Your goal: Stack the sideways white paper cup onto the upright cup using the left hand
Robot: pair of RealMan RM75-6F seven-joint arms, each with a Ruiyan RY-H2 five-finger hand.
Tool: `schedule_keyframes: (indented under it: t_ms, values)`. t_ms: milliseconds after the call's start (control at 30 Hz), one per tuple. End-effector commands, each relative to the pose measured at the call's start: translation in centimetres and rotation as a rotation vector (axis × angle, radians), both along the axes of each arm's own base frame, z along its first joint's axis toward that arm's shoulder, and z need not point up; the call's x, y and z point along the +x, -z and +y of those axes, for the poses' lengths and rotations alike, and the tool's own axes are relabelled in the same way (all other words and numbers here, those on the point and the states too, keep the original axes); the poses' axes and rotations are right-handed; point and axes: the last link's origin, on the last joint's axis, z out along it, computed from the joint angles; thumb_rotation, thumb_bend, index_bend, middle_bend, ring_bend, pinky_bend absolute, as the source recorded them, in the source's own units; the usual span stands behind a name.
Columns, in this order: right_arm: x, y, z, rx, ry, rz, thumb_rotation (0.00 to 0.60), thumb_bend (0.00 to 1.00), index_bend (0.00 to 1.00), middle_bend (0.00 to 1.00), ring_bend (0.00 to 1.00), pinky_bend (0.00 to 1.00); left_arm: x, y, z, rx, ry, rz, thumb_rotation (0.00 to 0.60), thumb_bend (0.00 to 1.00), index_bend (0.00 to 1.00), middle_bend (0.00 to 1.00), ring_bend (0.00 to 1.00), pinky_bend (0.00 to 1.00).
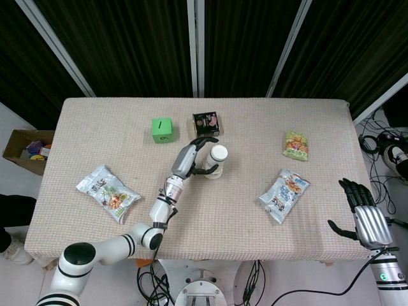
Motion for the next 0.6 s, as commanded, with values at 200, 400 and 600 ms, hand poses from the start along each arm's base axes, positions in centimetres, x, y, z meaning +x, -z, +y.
schedule_keyframes:
  t_ms: [200,400,600]
  values:
    - [0.3,0.0,0.1,-0.001,-0.018,0.001,0.6,0.16,0.04,0.06,0.0,0.0,-1.7,-3.0,-0.2,0.042,0.001,0.102,0.6,0.26,0.14,0.11,0.09,0.14]
    - [0.4,-0.3,0.3,-0.001,-0.029,0.009,0.6,0.16,0.04,0.06,0.0,0.0,-5.1,-8.8,0.0,0.167,0.048,0.431,0.6,0.26,0.17,0.12,0.09,0.14]
    - [0.2,-1.4,-0.5,0.026,-0.032,0.014,0.6,0.16,0.08,0.07,0.0,0.0,-11.1,-17.1,-2.5,0.374,-0.084,0.815,0.6,0.26,0.3,0.17,0.11,0.14]
